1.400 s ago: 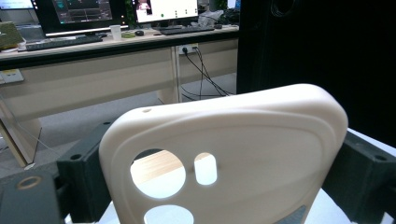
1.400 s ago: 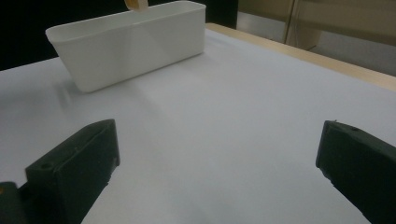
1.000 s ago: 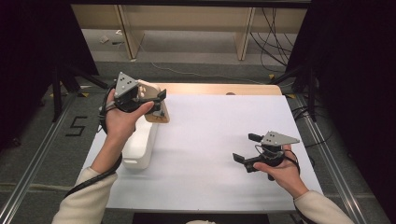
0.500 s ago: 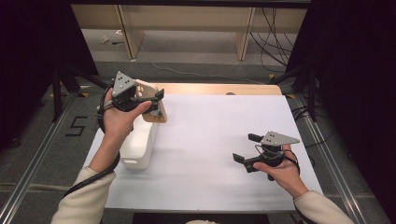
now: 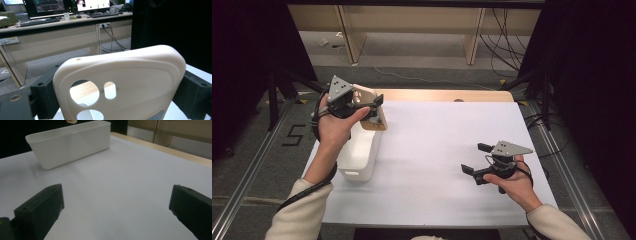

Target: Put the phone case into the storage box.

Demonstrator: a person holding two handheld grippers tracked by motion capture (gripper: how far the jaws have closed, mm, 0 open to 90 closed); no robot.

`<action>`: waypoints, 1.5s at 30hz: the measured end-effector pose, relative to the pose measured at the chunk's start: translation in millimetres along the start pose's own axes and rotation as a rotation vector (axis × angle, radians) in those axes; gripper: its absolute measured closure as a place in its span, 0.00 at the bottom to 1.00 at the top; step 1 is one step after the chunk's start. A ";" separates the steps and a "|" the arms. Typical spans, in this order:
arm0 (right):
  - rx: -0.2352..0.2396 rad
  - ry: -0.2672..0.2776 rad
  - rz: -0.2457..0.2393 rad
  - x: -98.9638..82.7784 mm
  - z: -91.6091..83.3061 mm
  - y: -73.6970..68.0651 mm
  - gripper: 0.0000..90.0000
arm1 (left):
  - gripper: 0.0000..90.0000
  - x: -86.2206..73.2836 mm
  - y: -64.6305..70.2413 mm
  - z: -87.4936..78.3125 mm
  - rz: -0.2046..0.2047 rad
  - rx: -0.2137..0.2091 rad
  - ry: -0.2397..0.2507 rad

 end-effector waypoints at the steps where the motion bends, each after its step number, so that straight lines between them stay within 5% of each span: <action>1: -0.001 0.000 0.002 -0.1 0.2 0.0 0.01 | 0.11 0.1 -0.6 -0.3 0.000 0.001 0.000; 45: -0.014 0.004 0.002 -4.8 -12.8 7.7 0.03 | 0.11 -13.0 -21.2 0.8 0.004 0.051 -0.037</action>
Point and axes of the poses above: each handheld gripper's, and its own axes: z roughly forward along the jaws, x roughly out of its top, y roughly to its right, the point moved 8 cm from there along z, roughly forward along the jaws, and after that the axes turned 8 degrees about -x, right-handed, at the moved point
